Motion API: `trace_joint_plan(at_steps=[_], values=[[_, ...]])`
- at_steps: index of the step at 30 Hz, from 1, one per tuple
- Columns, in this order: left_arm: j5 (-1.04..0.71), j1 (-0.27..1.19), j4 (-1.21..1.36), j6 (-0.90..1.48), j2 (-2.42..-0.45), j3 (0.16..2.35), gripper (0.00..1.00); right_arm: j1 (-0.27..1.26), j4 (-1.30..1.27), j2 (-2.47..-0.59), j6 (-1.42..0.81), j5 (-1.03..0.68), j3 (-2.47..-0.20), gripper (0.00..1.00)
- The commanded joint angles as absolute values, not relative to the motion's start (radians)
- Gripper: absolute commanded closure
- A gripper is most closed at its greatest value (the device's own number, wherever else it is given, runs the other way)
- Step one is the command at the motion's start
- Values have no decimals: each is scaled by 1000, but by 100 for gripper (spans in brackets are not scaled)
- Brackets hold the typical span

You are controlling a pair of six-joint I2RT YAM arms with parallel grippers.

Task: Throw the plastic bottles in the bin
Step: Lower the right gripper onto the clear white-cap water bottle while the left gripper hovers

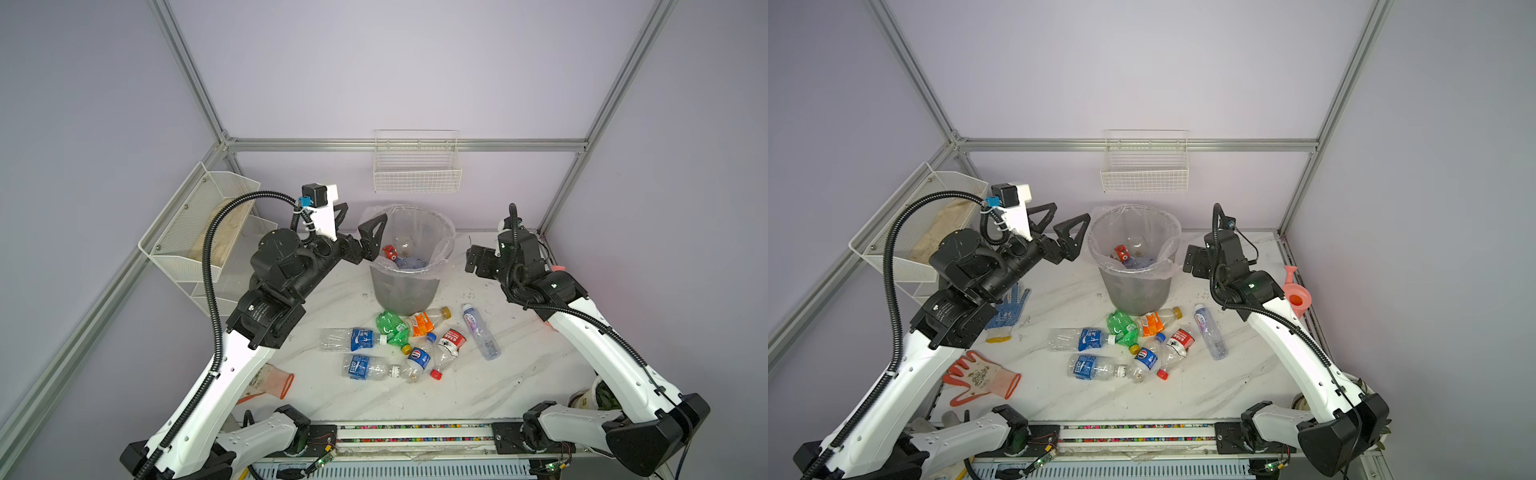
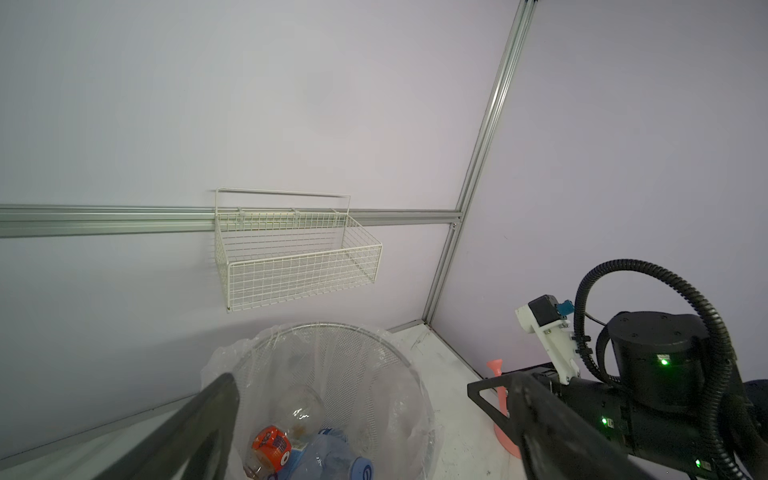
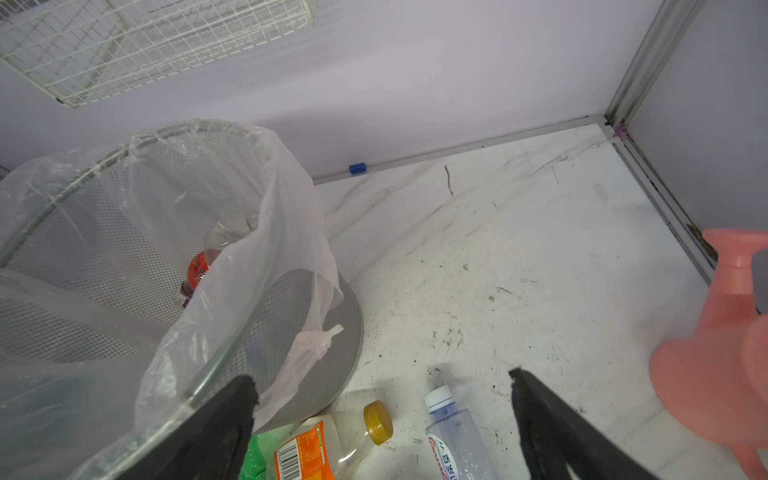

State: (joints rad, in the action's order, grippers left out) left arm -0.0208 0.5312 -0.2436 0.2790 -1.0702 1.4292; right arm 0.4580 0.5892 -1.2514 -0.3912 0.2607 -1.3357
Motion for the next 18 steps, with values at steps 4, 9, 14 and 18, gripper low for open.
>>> trace_joint_plan(at_steps=[4,9,14,18], values=[[19,534,-201,315,-1007,1301,0,431,663,-1297,-466,283,-1295,3],[25,534,-203,323,-982,1253,0,427,689,-1335,-498,261,-1253,3],[28,534,-205,337,-968,1211,0,427,677,-1346,-531,193,-1164,3],[39,532,-202,346,-955,1169,0,426,674,-1337,-541,181,-1102,3]])
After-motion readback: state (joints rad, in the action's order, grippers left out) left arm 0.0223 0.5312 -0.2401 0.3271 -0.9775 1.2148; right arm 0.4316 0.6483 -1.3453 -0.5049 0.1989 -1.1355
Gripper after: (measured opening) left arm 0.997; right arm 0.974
